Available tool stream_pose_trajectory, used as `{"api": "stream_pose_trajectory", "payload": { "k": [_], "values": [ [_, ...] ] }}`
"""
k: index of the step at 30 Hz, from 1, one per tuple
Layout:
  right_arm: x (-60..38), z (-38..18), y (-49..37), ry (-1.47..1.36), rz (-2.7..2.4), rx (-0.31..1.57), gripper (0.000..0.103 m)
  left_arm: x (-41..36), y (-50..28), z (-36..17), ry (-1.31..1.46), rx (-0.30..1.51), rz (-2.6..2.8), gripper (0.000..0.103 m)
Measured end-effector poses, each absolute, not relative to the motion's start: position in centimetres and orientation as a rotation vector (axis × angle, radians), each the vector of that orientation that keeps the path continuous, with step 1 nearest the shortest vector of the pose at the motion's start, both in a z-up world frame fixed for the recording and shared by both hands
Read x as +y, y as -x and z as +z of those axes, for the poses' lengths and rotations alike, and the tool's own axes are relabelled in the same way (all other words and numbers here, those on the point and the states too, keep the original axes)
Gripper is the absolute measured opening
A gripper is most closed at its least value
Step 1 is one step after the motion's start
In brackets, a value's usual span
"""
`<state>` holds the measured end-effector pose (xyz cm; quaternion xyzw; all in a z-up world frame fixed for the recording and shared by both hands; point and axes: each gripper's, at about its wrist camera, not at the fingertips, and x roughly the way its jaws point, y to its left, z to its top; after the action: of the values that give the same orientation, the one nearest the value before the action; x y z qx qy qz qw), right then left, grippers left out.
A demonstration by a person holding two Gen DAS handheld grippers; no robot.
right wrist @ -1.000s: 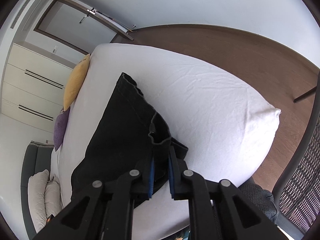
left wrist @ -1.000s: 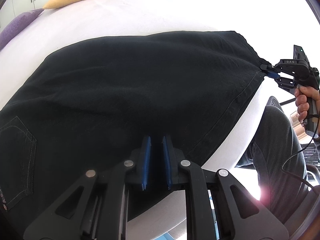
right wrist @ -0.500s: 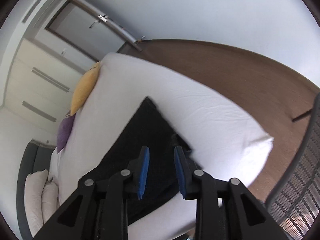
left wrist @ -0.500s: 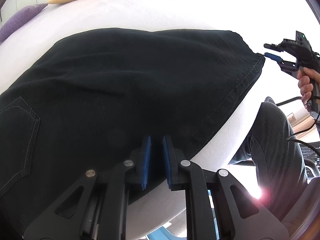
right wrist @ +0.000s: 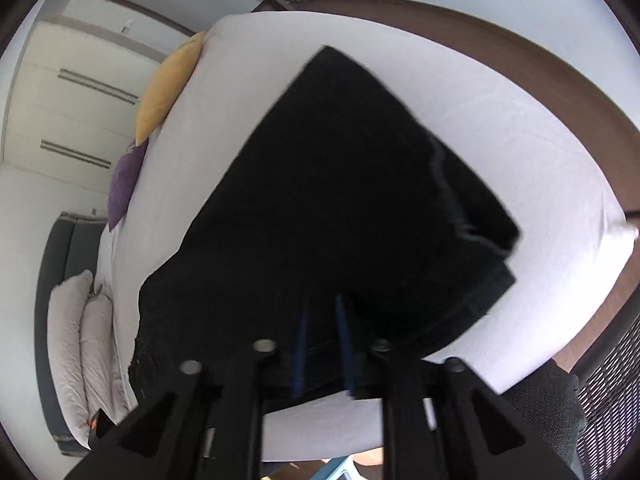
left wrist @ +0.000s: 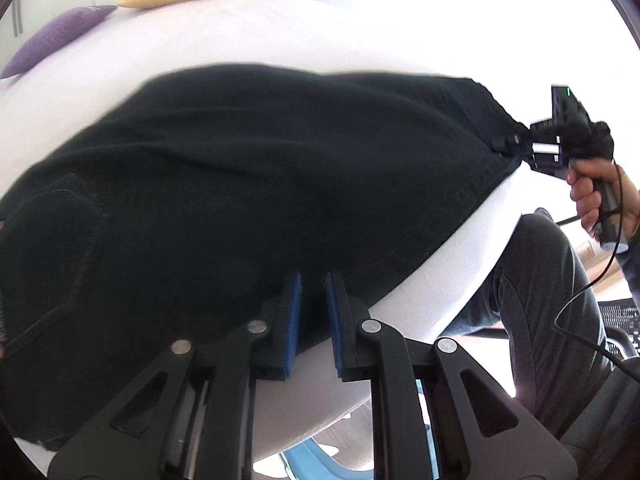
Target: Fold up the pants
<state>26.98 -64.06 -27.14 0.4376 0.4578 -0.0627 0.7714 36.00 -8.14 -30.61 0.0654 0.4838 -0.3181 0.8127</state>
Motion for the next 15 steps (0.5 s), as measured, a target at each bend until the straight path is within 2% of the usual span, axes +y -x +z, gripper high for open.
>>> {"api": "stream_pose_trajectory", "payload": {
  "k": [3, 6, 8, 9, 10, 13, 15],
  "values": [
    [-65.6, -27.6, -25.6, -1.01, -0.135, 0.973, 0.0, -4.0, -36.1, -28.4, -0.054, 0.978, -0.6, 0.012],
    [-65.7, -25.3, -25.1, -0.891, -0.223, 0.983, 0.003, 1.0, -36.8, -27.3, 0.03, 0.973, -0.474, 0.012],
    [-64.8, -23.1, -25.4, -0.823, -0.231, 0.954, 0.019, 4.9, -36.7, -26.6, 0.074, 0.956, -0.366, 0.012],
    [-64.2, -21.9, -25.9, -0.802, -0.214, 0.932, 0.031, 6.6, -36.7, -26.5, 0.091, 0.952, -0.318, 0.012],
    [-63.5, -20.7, -26.6, -0.778, -0.188, 0.912, 0.037, 8.6, -36.6, -26.5, 0.112, 0.955, -0.259, 0.012],
    [-59.8, -17.6, -29.6, -0.678, -0.071, 0.878, 0.045, 13.7, -36.1, -26.5, 0.201, 0.959, -0.107, 0.012],
    [-56.8, -16.2, -32.2, -0.623, 0.034, 0.865, 0.046, 16.2, -35.8, -26.7, 0.237, 0.947, -0.021, 0.012]
  ]
}}
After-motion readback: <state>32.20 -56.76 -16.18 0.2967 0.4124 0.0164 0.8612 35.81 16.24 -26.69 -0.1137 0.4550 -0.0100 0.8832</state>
